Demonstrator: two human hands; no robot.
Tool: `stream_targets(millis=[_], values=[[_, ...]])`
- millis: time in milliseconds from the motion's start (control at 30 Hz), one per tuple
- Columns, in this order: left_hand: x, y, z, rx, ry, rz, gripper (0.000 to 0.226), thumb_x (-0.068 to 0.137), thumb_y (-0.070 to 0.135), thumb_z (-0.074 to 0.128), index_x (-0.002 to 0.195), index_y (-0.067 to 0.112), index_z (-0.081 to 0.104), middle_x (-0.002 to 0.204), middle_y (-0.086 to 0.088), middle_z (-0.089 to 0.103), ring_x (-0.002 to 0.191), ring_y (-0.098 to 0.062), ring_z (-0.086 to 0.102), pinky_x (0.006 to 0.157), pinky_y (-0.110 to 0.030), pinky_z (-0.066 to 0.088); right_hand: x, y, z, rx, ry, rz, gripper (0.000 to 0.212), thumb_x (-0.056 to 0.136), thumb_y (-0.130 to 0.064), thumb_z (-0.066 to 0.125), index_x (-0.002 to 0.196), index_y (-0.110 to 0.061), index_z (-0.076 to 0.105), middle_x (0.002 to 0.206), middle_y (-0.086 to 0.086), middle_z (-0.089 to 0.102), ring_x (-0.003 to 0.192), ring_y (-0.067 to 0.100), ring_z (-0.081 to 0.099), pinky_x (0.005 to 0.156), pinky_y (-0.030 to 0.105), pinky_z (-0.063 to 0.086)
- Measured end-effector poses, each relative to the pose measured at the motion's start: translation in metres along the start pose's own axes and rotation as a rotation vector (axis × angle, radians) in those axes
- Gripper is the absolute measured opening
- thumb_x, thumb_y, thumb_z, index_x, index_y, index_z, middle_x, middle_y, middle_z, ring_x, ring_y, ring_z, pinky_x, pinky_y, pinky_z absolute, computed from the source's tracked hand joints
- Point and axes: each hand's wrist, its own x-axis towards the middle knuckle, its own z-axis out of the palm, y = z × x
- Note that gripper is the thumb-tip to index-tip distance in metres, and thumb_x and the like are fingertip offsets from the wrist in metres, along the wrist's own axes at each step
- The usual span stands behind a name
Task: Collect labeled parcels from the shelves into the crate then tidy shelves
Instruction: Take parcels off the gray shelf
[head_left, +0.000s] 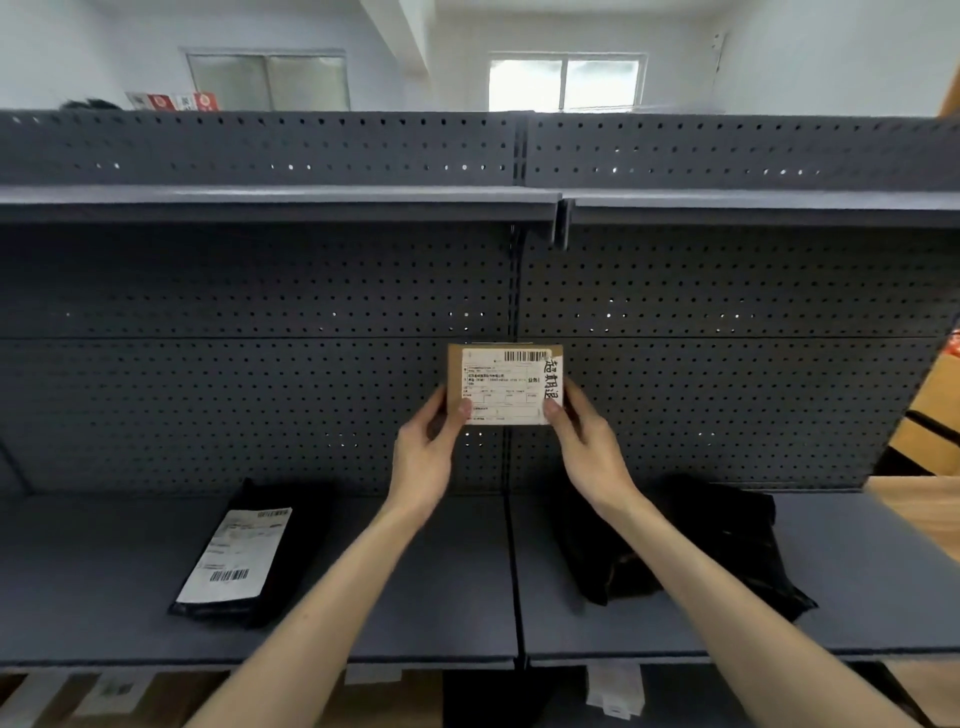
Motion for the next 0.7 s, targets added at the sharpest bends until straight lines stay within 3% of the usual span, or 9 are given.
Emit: stream_targets(millis=[133, 467, 633, 700], values=[[-0.003, 0.003, 0.001, -0.020, 0.000, 0.023, 0.043, 0.098, 0.043, 0.061, 0.138, 0.027, 0.060, 0.119, 0.020, 0.071, 0.117, 0.002, 0.062, 0.106, -0.025, 0.043, -0.001, -0.003, 0.000, 0.012, 0.000, -0.023, 0.043, 0.105, -0.029, 0.044, 0.147, -0.023, 0.042, 0.135, -0.016, 0.058, 0.121, -0.014, 0.048, 0.094, -0.001, 0.034], [-0.007, 0.002, 0.000, -0.060, 0.022, 0.003, 0.050, 0.096, 0.043, 0.063, 0.143, 0.028, 0.055, 0.122, 0.022, 0.069, 0.115, 0.010, 0.060, 0.101, -0.011, 0.042, -0.003, 0.000, 0.002, -0.005, -0.006, -0.011, 0.043, 0.104, -0.030, 0.047, 0.146, -0.024, 0.044, 0.135, -0.016, 0.058, 0.124, -0.008, 0.049, 0.098, 0.002, 0.034], [-0.005, -0.006, 0.000, -0.113, 0.032, -0.046, 0.059, 0.092, 0.045, 0.067, 0.146, 0.028, 0.050, 0.123, 0.017, 0.069, 0.117, 0.002, 0.062, 0.110, -0.035, 0.046, -0.004, 0.001, 0.001, -0.085, -0.020, 0.008, 0.038, 0.104, -0.030, 0.047, 0.141, -0.024, 0.049, 0.129, -0.017, 0.061, 0.117, -0.009, 0.053, 0.093, 0.000, 0.037], [-0.006, -0.008, 0.002, -0.144, 0.048, -0.077, 0.062, 0.091, 0.045, 0.068, 0.147, 0.027, 0.049, 0.121, 0.016, 0.070, 0.114, 0.001, 0.063, 0.109, -0.037, 0.047, -0.004, 0.000, -0.004, -0.141, -0.046, 0.020, 0.037, 0.104, -0.031, 0.046, 0.140, -0.025, 0.050, 0.128, -0.017, 0.061, 0.115, -0.007, 0.053, 0.086, -0.005, 0.034]])
